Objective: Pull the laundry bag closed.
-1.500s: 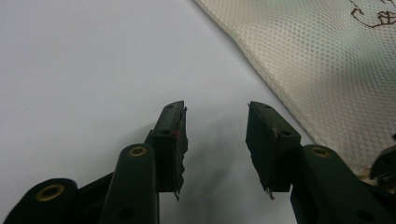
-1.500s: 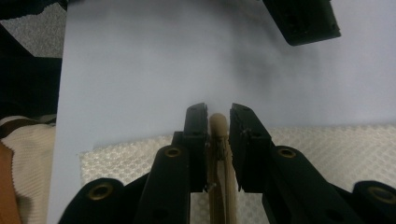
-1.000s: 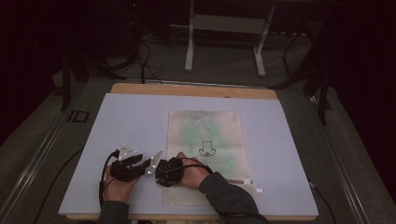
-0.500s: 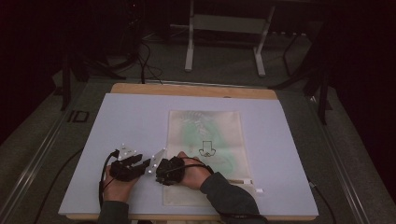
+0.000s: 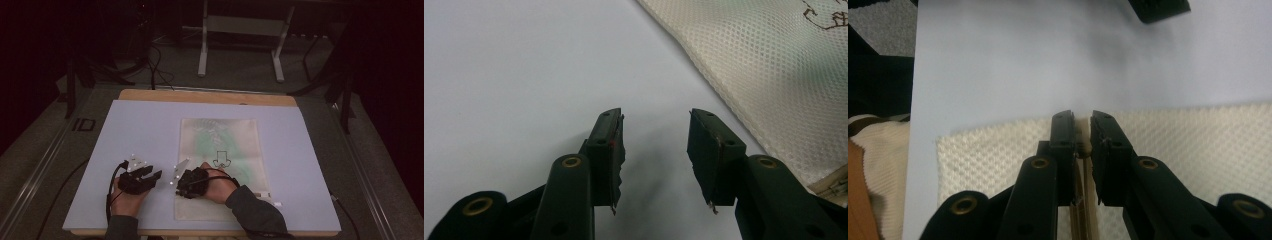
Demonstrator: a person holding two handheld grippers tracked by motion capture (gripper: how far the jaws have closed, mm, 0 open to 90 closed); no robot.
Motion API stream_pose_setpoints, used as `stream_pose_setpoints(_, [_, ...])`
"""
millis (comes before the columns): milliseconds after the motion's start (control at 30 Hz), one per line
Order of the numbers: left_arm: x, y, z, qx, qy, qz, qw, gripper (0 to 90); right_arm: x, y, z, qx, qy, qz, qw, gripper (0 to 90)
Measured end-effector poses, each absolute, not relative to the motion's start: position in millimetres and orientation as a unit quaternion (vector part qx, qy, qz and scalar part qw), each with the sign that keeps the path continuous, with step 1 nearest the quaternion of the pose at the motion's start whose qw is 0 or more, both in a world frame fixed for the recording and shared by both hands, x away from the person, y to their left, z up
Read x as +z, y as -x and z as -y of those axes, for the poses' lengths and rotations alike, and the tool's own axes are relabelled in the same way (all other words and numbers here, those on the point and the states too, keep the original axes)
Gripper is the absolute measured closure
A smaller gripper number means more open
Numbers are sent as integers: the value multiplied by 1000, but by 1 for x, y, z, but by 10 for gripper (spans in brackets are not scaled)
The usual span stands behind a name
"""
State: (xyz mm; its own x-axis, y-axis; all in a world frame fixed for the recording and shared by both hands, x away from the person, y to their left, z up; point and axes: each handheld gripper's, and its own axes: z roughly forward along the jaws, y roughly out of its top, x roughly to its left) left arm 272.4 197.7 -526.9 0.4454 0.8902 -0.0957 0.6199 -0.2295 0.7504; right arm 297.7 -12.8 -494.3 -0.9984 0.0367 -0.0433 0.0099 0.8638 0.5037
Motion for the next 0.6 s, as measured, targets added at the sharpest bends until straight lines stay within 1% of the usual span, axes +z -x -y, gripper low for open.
stream_pose_setpoints(167, [-527, -272, -197, 179, -762, -495, 377, 568, -498, -299, 15, 261, -16, -965, 19, 797])
stream_pose_setpoints(233, [-527, -272, -197, 178, -764, -493, 376, 567, -500, -301, 16, 255, -24, -967, 8, 782])
stream_pose_setpoints(333, [-526, -271, -196, 177, -767, -489, 377, 568, -501, -303, 16, 254, -27, -967, 2, 779])
stream_pose_setpoints(400, [-526, -271, -195, 177, -767, -487, 379, 568, -502, -304, 16, 254, -29, -967, -5, 805])
stream_pose_setpoints(600, [-525, -268, -191, 169, -770, -480, 386, 573, -508, -303, 16, 246, -32, -969, -9, 814])
